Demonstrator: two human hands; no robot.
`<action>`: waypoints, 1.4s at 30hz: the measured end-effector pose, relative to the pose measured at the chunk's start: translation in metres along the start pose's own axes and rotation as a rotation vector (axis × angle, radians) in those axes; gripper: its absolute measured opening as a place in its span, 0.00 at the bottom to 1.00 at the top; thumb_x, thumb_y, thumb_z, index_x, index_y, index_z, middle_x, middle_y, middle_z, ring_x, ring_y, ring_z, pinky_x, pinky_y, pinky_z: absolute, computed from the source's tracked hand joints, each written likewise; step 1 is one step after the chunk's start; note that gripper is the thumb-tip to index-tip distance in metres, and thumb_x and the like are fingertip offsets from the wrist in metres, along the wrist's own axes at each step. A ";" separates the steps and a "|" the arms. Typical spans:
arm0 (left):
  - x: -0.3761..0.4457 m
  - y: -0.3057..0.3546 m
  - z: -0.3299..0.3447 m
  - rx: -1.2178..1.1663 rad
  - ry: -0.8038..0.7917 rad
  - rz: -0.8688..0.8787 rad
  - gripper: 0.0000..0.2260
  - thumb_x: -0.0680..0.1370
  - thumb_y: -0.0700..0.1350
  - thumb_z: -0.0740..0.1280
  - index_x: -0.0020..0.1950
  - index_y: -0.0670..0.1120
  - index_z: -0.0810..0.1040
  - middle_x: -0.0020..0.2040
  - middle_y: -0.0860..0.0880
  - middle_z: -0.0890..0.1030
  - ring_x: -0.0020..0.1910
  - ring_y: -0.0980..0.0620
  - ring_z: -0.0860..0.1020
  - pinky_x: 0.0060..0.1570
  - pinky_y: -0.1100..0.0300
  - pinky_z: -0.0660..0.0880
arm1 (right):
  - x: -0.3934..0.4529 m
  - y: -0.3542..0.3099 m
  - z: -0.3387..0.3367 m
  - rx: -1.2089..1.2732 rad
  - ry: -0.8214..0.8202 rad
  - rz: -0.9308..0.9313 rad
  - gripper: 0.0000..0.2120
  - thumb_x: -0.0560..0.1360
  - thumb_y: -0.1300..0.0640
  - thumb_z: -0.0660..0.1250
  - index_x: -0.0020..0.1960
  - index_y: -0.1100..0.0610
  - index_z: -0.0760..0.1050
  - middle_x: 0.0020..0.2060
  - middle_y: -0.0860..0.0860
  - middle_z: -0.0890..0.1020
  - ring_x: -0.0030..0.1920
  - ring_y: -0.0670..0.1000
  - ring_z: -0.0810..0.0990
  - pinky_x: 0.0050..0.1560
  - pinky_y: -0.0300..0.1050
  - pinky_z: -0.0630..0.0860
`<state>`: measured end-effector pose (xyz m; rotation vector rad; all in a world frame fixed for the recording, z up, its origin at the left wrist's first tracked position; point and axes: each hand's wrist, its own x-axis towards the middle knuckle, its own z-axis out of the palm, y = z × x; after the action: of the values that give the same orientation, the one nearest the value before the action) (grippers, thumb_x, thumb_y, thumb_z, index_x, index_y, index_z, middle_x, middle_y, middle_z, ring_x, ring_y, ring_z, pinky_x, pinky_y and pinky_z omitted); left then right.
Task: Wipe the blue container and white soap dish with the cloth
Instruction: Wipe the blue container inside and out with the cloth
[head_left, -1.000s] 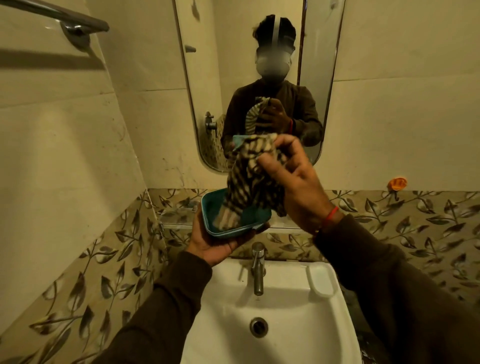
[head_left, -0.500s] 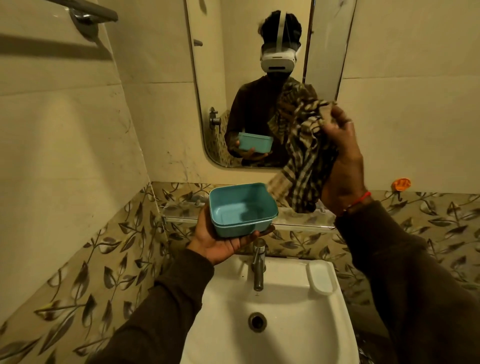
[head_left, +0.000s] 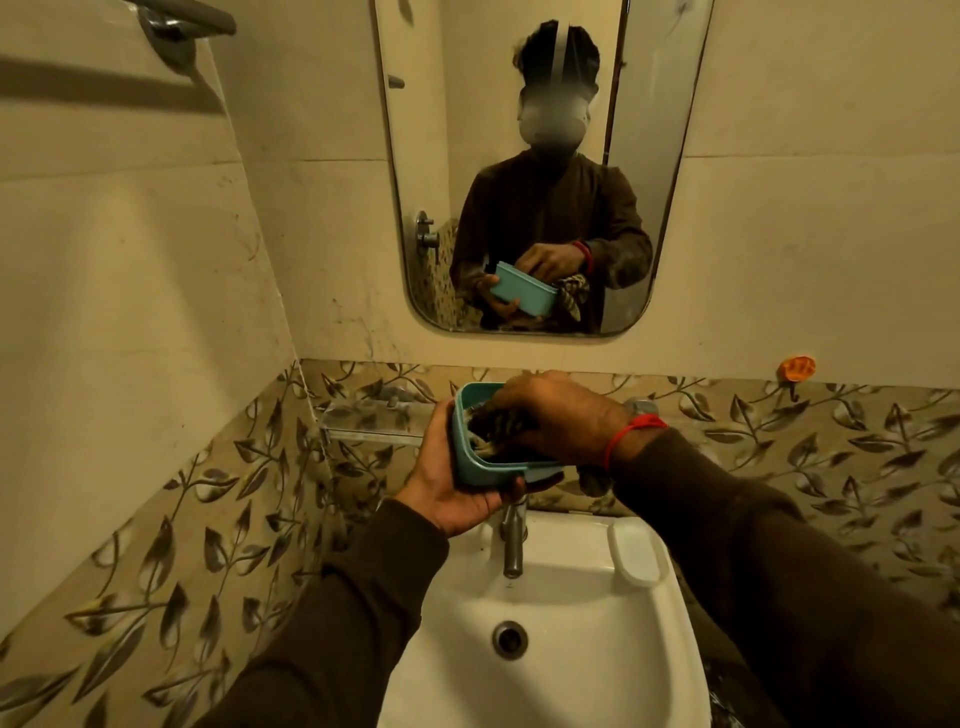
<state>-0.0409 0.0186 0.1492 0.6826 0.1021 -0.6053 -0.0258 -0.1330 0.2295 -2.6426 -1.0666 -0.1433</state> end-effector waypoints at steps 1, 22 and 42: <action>0.001 -0.002 0.001 0.005 0.006 -0.008 0.38 0.71 0.70 0.64 0.71 0.43 0.75 0.67 0.32 0.77 0.59 0.29 0.79 0.39 0.52 0.82 | 0.001 -0.001 0.002 0.014 0.021 -0.012 0.19 0.73 0.56 0.72 0.63 0.49 0.76 0.57 0.50 0.81 0.56 0.49 0.79 0.54 0.37 0.70; 0.009 -0.002 -0.003 0.185 0.085 0.293 0.31 0.70 0.63 0.64 0.65 0.44 0.79 0.56 0.40 0.80 0.55 0.41 0.77 0.51 0.45 0.79 | 0.001 -0.014 0.017 -0.610 -0.171 0.135 0.17 0.78 0.53 0.65 0.65 0.55 0.72 0.56 0.55 0.79 0.56 0.58 0.80 0.51 0.53 0.78; 0.019 0.011 -0.016 0.085 -0.055 0.307 0.35 0.61 0.66 0.74 0.59 0.43 0.85 0.59 0.37 0.82 0.57 0.39 0.82 0.63 0.44 0.74 | -0.004 -0.030 0.005 1.106 0.004 0.308 0.17 0.74 0.65 0.70 0.62 0.57 0.76 0.54 0.55 0.83 0.55 0.52 0.82 0.55 0.45 0.80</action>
<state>-0.0174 0.0261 0.1378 0.7465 -0.0793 -0.3340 -0.0497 -0.1140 0.2307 -1.7295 -0.4683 0.3953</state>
